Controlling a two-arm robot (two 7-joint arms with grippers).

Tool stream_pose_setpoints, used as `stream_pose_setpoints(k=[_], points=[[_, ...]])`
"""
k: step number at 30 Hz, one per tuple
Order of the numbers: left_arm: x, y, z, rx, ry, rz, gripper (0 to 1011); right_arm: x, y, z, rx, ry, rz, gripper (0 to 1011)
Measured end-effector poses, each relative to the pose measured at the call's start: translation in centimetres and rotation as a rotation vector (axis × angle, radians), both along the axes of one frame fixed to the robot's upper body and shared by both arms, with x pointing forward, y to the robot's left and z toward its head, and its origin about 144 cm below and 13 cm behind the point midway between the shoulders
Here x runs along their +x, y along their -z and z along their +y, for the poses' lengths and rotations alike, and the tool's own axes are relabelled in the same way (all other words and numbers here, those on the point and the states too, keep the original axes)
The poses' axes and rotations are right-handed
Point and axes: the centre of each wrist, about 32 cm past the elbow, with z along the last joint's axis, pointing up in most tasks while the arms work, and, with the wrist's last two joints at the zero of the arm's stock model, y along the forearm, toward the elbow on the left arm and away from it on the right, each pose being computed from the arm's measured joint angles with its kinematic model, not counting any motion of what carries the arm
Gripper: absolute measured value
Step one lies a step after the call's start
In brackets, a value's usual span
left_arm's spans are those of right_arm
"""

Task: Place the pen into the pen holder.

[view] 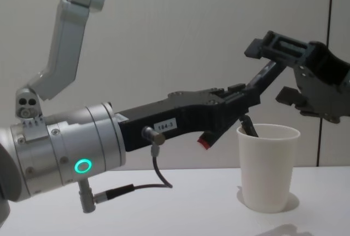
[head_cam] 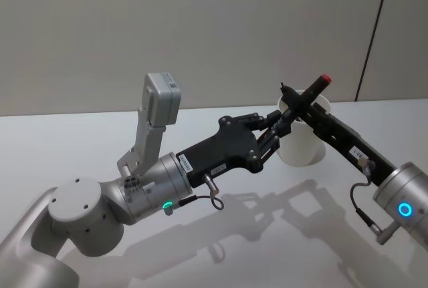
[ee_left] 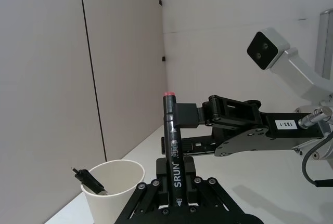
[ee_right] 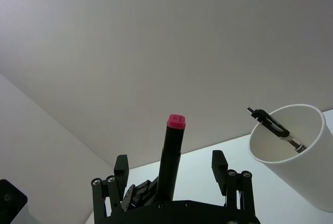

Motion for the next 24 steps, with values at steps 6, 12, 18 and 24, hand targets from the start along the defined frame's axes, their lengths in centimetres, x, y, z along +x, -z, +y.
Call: stream_pose_setpoints(k=[6,12,18,24], points=[[0.0,0.0,0.0,0.0,0.0,0.0,182,-0.1,0.04,0.08,-0.009,0.009,-0.01,1001],[0.0,0.0,0.0,0.0,0.0,0.0,182,-0.14,0.08,0.19,-0.014,0.019,-0.015,1001],[0.0,0.0,0.0,0.0,0.0,0.0,182,-0.13,0.07,0.31,-0.015,0.028,-0.02,1001],[0.0,0.0,0.0,0.0,0.0,0.0,182,-0.04,0.1,0.44,-0.014,0.037,-0.023,1002]])
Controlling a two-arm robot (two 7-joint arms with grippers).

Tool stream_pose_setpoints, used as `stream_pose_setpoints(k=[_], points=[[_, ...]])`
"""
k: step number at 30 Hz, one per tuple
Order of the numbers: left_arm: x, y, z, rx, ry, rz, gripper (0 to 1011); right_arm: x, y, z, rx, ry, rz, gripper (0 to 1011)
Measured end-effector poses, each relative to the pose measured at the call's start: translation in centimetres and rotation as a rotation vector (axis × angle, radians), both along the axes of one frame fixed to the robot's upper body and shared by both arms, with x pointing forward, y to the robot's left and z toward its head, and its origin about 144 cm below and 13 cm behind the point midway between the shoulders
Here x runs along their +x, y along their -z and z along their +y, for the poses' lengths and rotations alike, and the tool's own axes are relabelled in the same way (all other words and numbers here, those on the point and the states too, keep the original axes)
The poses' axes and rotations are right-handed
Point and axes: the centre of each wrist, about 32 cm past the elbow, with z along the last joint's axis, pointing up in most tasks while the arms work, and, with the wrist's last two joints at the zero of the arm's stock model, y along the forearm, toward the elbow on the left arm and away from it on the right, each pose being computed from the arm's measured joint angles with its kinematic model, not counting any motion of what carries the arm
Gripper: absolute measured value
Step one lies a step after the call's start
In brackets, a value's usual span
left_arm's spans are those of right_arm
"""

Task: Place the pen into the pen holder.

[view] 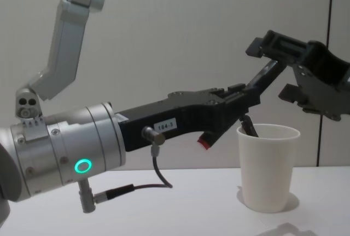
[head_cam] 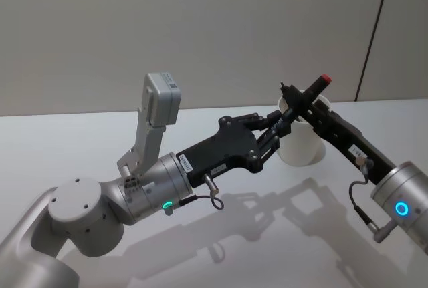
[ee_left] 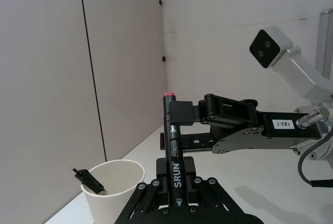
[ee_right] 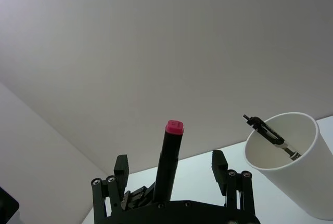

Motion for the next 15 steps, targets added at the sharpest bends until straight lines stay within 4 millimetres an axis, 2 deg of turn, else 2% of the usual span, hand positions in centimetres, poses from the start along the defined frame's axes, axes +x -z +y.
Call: stream_pose_setpoints(k=[15], points=[[0.0,0.0,0.0,0.0,0.0,0.0,182,0.08,0.05,0.12,0.0,0.008,-0.002,1001]])
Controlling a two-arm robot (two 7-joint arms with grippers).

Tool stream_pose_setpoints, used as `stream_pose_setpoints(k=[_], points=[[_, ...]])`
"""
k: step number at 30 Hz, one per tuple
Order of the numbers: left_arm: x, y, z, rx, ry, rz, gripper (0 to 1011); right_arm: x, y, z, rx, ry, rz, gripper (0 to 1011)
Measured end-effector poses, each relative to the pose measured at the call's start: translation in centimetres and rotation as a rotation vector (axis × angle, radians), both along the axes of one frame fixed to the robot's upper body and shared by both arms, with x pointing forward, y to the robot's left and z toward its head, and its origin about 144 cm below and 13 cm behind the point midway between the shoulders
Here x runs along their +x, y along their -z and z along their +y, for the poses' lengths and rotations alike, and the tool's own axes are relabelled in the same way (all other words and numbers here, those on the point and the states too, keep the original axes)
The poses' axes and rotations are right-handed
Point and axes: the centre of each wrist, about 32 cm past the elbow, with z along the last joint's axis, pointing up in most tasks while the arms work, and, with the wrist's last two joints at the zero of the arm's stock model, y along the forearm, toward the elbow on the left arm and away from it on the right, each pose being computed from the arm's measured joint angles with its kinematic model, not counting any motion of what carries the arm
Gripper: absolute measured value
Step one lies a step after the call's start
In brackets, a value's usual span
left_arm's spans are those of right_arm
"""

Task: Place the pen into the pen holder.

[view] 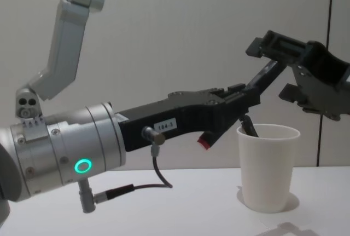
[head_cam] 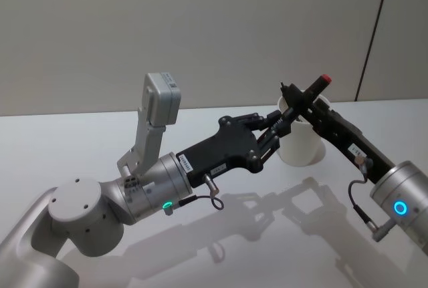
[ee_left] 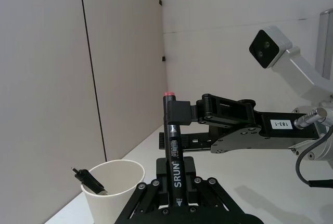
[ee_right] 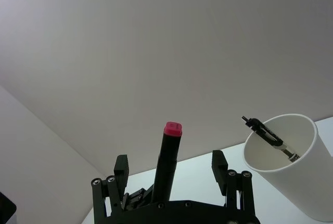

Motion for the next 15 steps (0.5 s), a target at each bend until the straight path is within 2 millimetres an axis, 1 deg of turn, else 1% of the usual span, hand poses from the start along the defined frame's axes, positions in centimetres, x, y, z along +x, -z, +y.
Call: stream_pose_setpoints(k=[15], points=[[0.0,0.0,0.0,0.0,0.0,0.0,182,0.07,0.0,0.01,0.0,-0.001,-0.003,1001]])
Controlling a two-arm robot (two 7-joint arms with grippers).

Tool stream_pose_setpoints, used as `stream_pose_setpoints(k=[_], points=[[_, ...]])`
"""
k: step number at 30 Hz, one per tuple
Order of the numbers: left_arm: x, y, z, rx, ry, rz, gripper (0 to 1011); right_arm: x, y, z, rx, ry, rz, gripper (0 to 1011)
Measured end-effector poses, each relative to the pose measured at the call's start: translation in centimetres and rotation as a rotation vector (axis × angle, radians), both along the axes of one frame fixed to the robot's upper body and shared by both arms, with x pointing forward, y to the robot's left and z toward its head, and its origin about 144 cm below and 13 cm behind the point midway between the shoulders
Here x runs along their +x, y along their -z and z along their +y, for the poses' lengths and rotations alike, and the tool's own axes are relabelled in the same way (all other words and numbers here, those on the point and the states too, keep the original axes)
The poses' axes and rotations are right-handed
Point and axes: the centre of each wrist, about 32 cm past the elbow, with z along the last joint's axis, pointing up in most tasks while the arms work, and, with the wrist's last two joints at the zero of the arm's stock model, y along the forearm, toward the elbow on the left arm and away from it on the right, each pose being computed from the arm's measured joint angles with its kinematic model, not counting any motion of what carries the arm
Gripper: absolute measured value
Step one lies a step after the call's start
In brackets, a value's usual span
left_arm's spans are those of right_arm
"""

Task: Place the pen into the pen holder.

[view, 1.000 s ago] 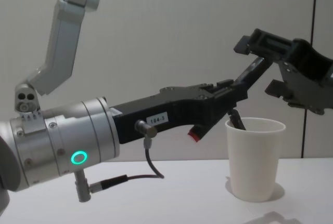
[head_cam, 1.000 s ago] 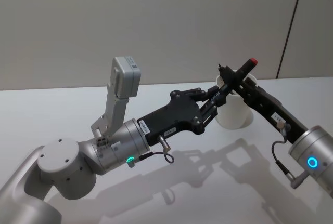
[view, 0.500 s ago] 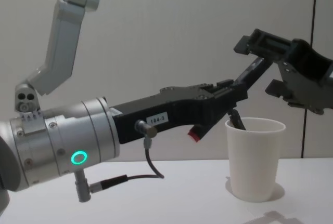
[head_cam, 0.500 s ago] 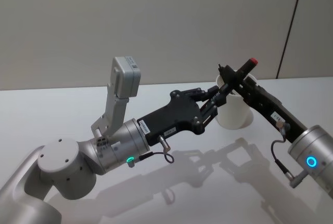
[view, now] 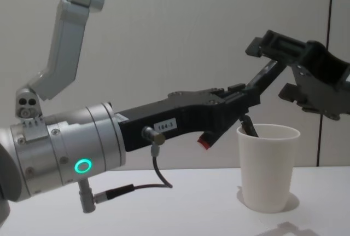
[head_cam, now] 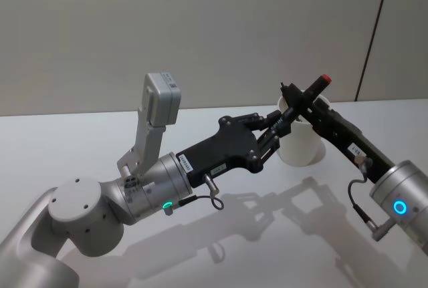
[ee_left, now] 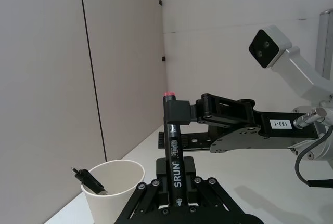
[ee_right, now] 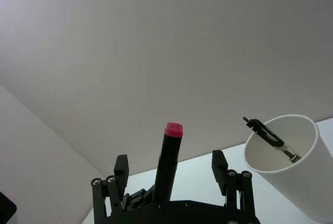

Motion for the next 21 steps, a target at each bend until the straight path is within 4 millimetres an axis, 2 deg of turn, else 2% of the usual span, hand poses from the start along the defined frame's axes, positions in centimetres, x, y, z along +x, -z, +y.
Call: stream_pose_setpoints(k=[21], points=[[0.0,0.0,0.0,0.0,0.0,0.0,182,0.21,-0.04,-0.02,0.005,-0.027,-0.009,1002]])
